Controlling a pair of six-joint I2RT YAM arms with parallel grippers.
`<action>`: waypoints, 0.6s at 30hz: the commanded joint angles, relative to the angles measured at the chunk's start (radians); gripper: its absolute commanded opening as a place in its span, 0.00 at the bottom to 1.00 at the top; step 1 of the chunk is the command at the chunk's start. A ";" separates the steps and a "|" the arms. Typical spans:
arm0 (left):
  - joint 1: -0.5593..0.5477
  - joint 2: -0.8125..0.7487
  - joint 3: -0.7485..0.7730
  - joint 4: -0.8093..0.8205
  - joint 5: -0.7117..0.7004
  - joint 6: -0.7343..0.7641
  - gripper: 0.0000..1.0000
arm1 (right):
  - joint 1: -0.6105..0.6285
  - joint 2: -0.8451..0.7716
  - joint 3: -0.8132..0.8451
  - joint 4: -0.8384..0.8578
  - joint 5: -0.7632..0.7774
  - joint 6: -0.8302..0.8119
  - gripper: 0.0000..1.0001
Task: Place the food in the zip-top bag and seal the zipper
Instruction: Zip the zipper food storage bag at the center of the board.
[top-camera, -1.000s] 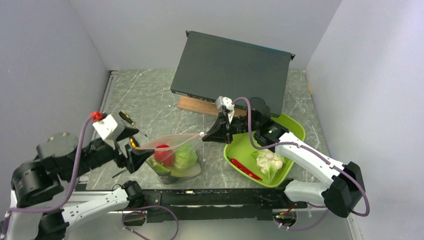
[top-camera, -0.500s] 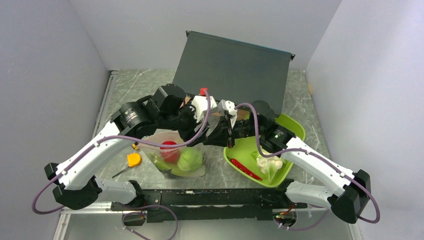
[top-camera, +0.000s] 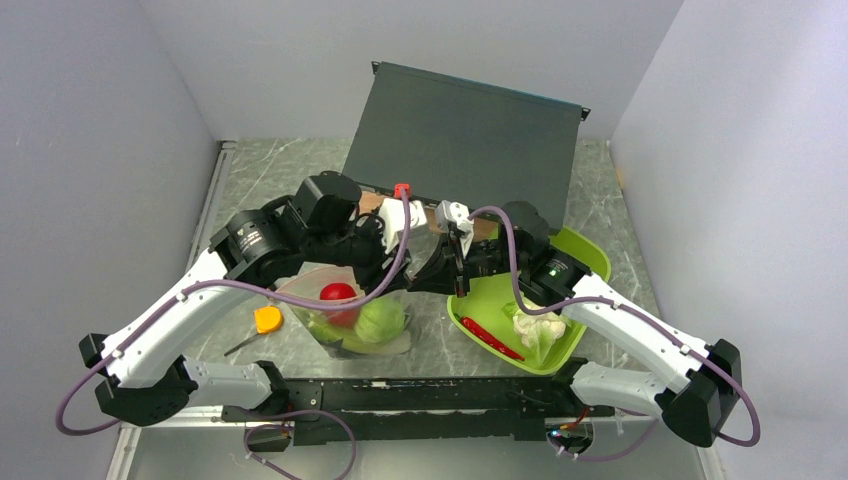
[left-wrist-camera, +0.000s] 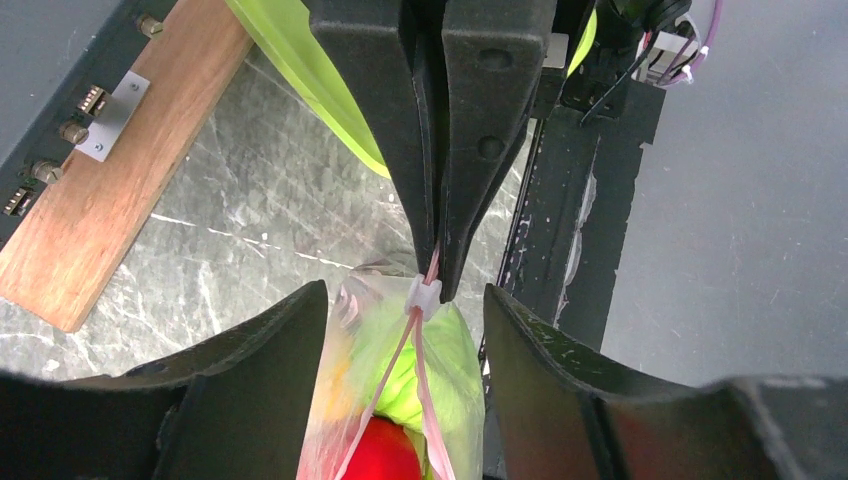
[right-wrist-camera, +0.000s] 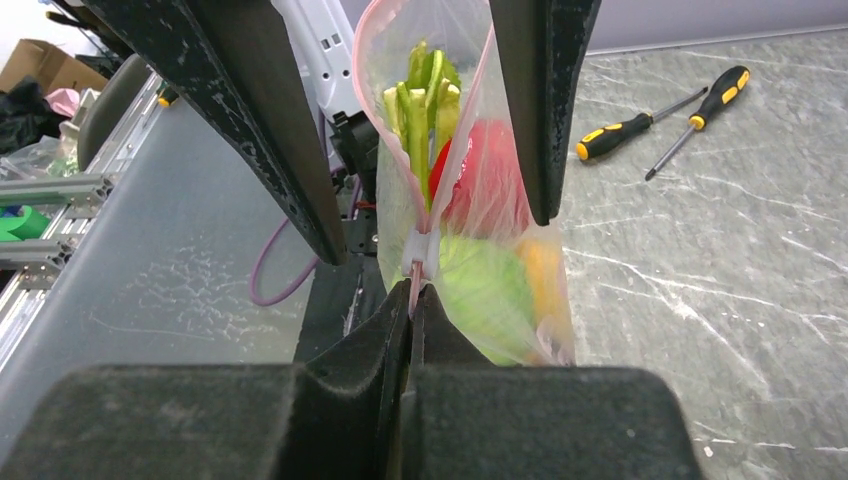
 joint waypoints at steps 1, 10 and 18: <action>0.002 0.000 -0.004 0.014 0.035 0.029 0.61 | 0.005 0.005 0.062 0.035 -0.029 -0.019 0.00; 0.001 0.006 -0.017 0.035 0.034 0.035 0.46 | 0.006 0.009 0.072 0.026 -0.031 -0.027 0.00; 0.002 0.009 -0.026 0.043 0.028 0.036 0.38 | 0.005 0.016 0.083 0.013 -0.035 -0.035 0.00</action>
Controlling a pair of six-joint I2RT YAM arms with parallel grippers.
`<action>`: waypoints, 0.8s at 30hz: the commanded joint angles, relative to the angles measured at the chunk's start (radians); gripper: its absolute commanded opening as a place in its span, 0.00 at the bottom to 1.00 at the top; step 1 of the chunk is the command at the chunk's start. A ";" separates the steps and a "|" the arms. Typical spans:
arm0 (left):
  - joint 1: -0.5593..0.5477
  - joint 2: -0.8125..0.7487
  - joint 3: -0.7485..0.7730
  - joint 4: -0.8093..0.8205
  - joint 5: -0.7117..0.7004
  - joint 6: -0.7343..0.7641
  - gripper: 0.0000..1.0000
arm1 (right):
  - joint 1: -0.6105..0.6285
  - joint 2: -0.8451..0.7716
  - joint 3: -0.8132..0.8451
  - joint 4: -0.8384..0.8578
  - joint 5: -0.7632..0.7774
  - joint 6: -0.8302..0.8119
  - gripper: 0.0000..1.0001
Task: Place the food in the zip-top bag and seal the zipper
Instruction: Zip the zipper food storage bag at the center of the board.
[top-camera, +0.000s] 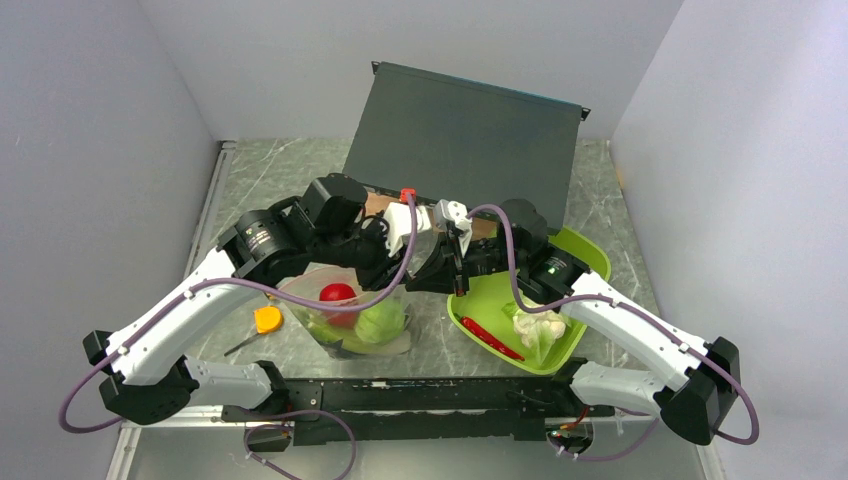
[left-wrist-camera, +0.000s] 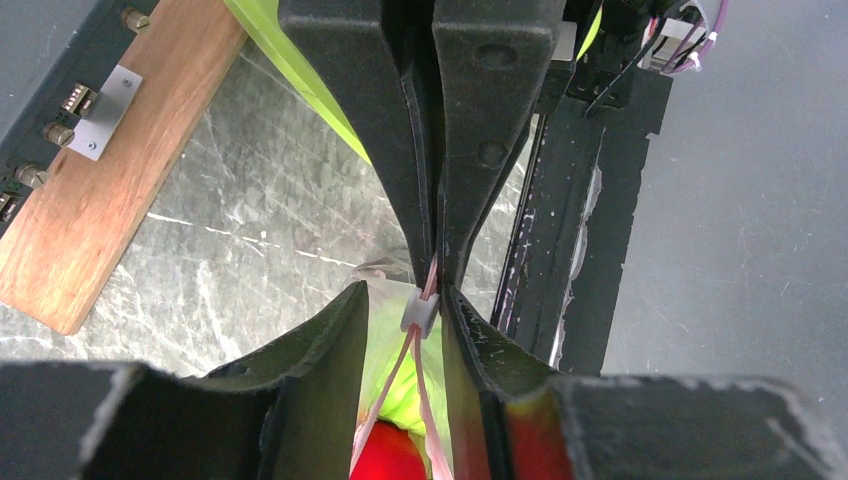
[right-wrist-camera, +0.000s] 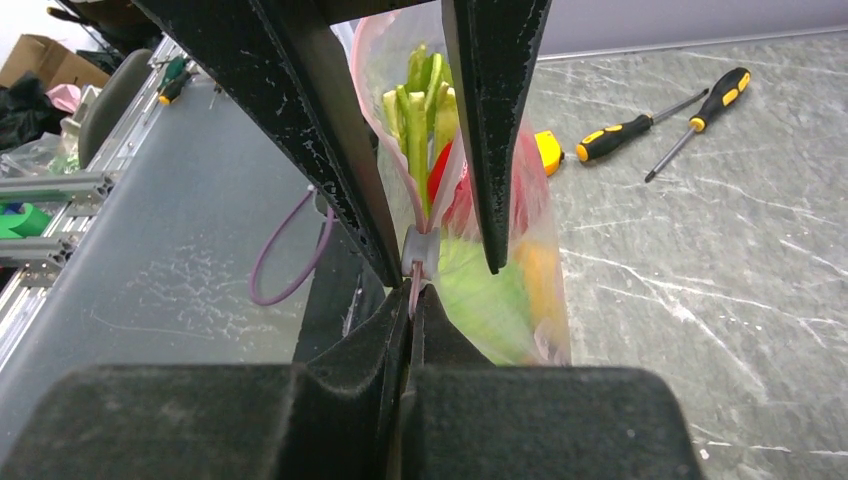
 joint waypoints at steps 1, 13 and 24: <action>0.002 -0.002 -0.006 0.040 0.024 0.014 0.39 | 0.005 0.000 0.058 0.032 -0.024 -0.026 0.00; 0.001 -0.025 -0.038 0.047 -0.001 0.020 0.00 | 0.018 -0.010 0.028 0.073 0.075 0.026 0.00; 0.001 -0.128 -0.152 0.027 -0.096 0.056 0.00 | 0.017 -0.103 -0.110 0.195 0.182 0.117 0.00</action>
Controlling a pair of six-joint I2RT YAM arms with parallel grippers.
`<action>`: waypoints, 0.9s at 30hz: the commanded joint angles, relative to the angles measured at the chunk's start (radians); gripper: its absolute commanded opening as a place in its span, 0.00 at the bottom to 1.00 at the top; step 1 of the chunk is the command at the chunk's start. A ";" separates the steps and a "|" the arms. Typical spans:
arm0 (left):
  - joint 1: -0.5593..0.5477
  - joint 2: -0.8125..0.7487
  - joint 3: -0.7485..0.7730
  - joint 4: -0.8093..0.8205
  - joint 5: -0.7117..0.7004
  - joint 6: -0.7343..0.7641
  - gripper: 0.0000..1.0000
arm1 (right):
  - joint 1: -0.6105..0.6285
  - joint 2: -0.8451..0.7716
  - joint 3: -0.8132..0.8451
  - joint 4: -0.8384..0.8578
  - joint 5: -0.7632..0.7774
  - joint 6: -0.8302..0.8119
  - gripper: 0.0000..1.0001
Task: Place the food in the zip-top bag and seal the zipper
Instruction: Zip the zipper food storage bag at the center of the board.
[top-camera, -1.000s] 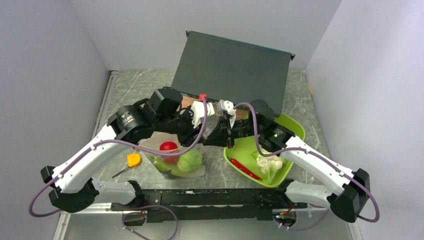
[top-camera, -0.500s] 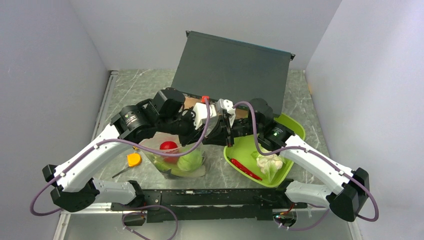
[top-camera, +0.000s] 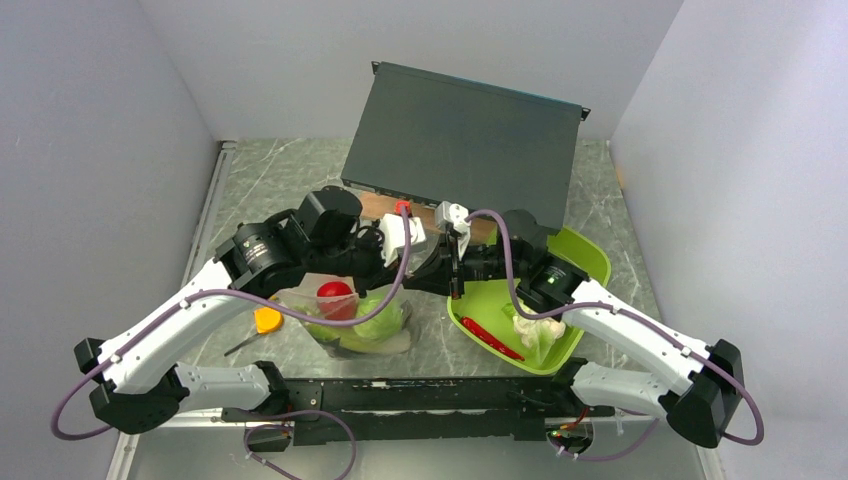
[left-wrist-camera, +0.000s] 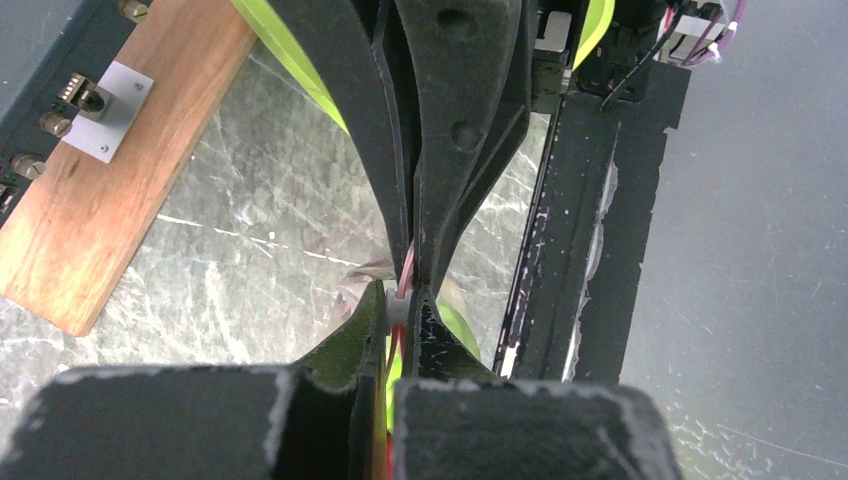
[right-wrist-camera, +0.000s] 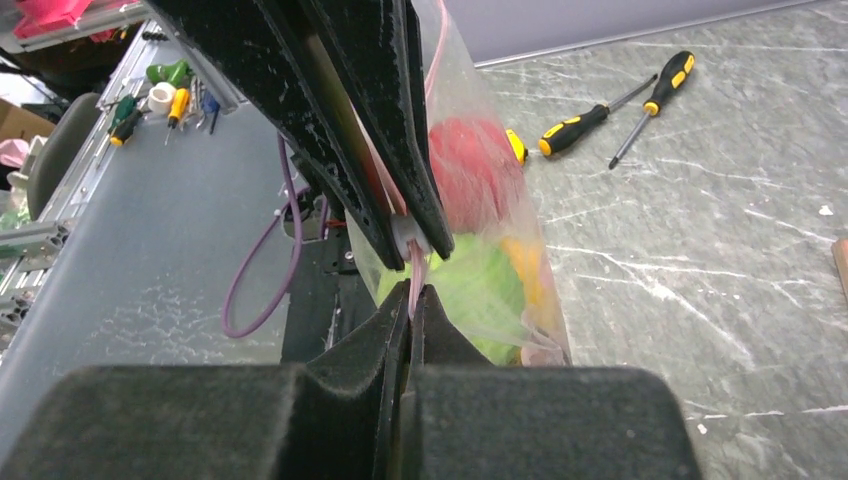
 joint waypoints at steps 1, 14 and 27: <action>0.005 -0.067 -0.039 -0.051 -0.070 0.038 0.00 | -0.033 -0.071 -0.055 0.131 0.018 0.055 0.00; 0.027 -0.241 -0.076 -0.181 -0.178 0.038 0.00 | -0.135 -0.175 -0.129 0.096 -0.001 0.053 0.00; 0.027 -0.449 -0.138 -0.255 -0.257 -0.038 0.00 | -0.211 -0.250 -0.159 0.042 0.035 0.059 0.00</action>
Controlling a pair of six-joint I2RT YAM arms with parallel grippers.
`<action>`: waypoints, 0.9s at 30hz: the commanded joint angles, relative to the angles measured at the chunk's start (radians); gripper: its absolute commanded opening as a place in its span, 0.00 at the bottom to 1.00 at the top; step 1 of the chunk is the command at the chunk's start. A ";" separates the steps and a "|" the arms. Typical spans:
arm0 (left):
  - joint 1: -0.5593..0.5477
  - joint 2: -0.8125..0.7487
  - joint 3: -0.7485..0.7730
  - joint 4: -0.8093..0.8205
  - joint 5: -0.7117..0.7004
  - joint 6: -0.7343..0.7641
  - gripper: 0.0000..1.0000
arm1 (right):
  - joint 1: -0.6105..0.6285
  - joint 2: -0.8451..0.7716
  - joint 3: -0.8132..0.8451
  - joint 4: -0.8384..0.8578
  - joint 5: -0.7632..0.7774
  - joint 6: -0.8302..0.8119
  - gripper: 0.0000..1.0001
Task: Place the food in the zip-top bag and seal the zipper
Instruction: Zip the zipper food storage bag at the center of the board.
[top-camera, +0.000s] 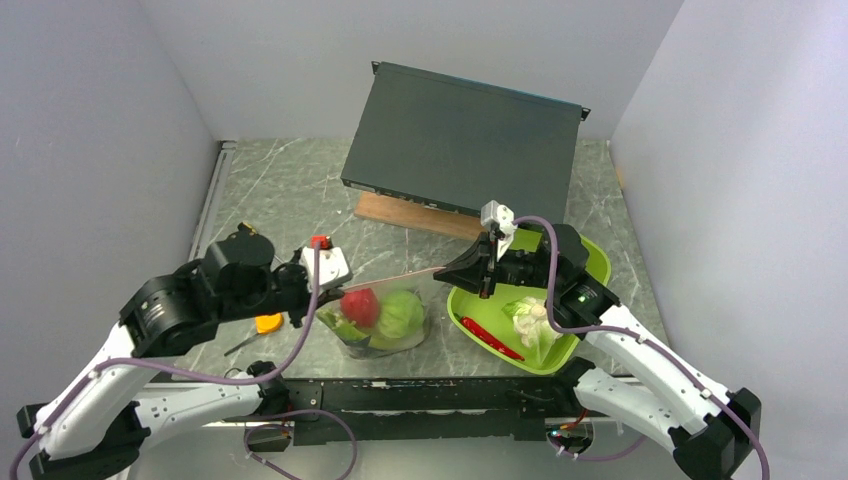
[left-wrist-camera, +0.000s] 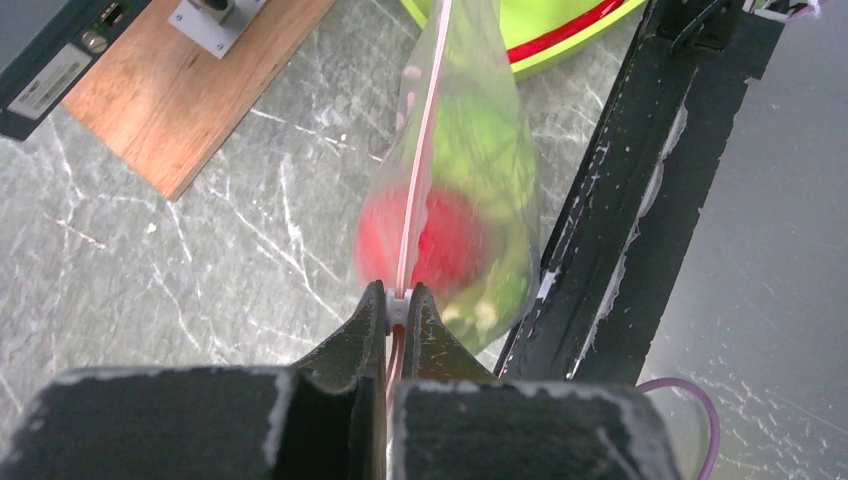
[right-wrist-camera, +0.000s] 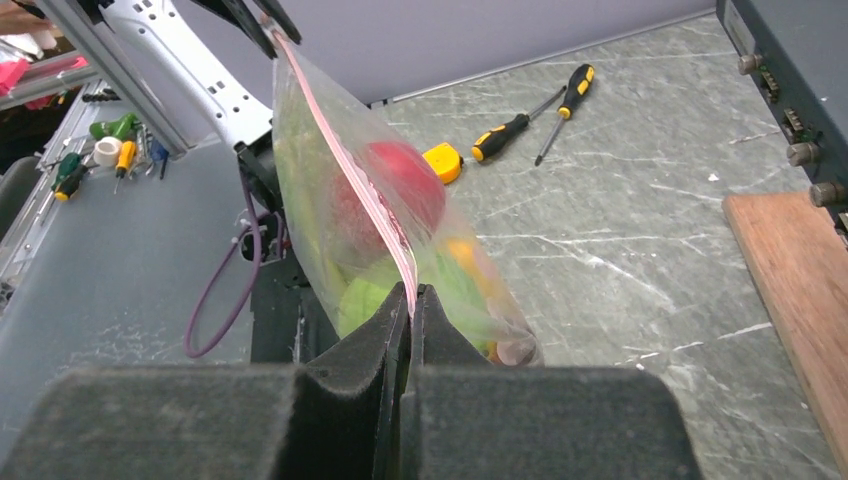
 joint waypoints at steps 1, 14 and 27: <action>0.011 -0.075 0.006 -0.113 -0.089 -0.043 0.00 | -0.040 -0.032 0.003 -0.013 0.043 -0.009 0.00; 0.010 -0.153 -0.009 -0.144 -0.114 -0.087 0.00 | -0.059 -0.005 0.033 -0.031 0.022 -0.011 0.00; 0.011 -0.101 0.009 -0.037 -0.056 -0.127 0.48 | -0.054 -0.010 0.058 -0.025 -0.051 -0.061 0.00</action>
